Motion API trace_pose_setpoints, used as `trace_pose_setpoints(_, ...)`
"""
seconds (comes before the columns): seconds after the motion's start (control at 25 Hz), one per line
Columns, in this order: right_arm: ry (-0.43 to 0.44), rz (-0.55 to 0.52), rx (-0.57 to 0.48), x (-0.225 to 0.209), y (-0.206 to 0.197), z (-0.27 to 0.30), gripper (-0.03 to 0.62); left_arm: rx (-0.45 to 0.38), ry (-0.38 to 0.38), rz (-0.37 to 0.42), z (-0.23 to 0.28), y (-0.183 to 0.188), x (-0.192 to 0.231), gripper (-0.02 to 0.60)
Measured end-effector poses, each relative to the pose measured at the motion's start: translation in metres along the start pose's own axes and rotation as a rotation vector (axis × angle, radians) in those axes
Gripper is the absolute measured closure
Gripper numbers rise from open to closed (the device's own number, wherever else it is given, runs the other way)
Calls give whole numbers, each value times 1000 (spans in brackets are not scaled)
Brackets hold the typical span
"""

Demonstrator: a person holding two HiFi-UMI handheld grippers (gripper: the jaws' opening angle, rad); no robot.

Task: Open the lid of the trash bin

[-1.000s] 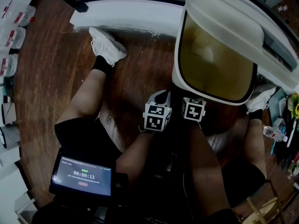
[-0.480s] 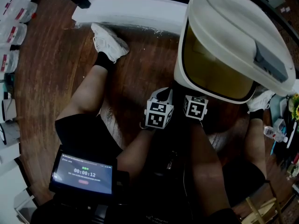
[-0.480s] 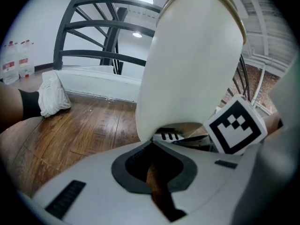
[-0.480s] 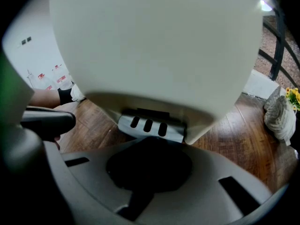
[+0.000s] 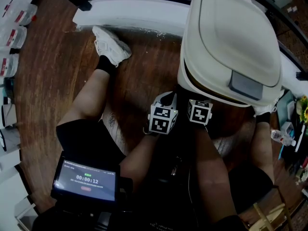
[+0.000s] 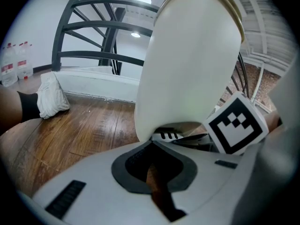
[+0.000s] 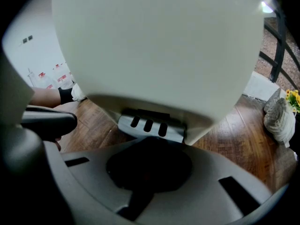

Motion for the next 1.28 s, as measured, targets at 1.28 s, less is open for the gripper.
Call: trace_pose_setpoints(1.28, -10, 80, -36, -2, 4, -7, 589, -15, -2, -10, -5, 5, -1, 583)
Point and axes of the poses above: the fingertips, and each gripper's own axes: z forward along the fingers, x to its left, y out of its top, the point moved 8 cm from there along -z, backward along the fingers, and after that the axes turned 13 degrees about -x, right-handed, at the moved point
